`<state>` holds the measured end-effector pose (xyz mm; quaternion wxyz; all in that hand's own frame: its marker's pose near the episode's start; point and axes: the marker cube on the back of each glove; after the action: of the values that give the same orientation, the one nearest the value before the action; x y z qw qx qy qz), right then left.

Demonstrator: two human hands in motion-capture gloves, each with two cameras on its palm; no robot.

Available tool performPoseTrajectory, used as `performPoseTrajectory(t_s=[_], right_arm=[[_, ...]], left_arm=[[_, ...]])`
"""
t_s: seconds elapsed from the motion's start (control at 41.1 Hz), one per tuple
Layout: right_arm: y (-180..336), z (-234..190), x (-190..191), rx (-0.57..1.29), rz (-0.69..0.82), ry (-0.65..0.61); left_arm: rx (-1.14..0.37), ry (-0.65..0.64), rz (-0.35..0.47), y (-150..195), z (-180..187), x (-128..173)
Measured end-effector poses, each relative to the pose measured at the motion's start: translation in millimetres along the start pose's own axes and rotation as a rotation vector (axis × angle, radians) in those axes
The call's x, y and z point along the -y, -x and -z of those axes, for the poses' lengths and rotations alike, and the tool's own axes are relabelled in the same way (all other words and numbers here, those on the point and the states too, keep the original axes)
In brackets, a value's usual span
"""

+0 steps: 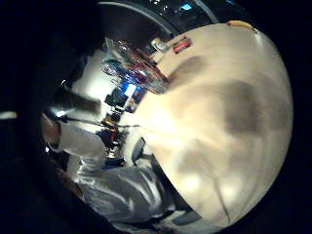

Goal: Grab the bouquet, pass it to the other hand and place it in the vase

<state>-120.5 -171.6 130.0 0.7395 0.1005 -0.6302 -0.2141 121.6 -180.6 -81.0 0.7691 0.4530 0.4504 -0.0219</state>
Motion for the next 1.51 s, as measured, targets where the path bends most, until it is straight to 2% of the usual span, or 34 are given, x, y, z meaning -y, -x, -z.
performPoseTrajectory(t_s=[0.097, 0.219, 0.34, 0.438, 0.535, 0.632, 0.754, 1.046, 1.167, 1.508], right_arm=[[9, 21, -12, -0.097, -0.069, -0.022], [14, 53, -14, -0.132, -0.041, -0.074], [30, 76, -18, -0.186, -0.033, -0.124], [40, 88, -18, -0.216, -0.026, -0.124], [46, 98, -8, -0.305, 0.112, -0.074], [59, 100, -5, -0.299, -0.011, -0.084], [75, 101, 4, -0.307, -0.027, -0.11], [82, 96, 20, -0.262, -0.063, -0.129], [77, 95, 27, -0.259, -0.081, -0.123], [58, 92, 26, -0.282, -0.167, -0.069]], left_arm=[[0.021, -0.031, -0.016, -11, 19, 14], [0.053, -0.087, -0.051, -22, 45, 39], [0.064, -0.12, -0.043, -35, 73, 61], [0.063, -0.14, -0.033, -28, 91, 81], [0.036, -0.157, -0.01, -26, 112, 98], [0.038, -0.203, 0.001, -23, 138, 114], [0.026, -0.253, 0.025, -8, 164, 128], [0.033, -0.294, 0.055, 36, 199, 133], [-0.011, -0.299, 0.048, 60, 202, 132], [0.024, -0.301, 0.086, 104, 201, 121]])
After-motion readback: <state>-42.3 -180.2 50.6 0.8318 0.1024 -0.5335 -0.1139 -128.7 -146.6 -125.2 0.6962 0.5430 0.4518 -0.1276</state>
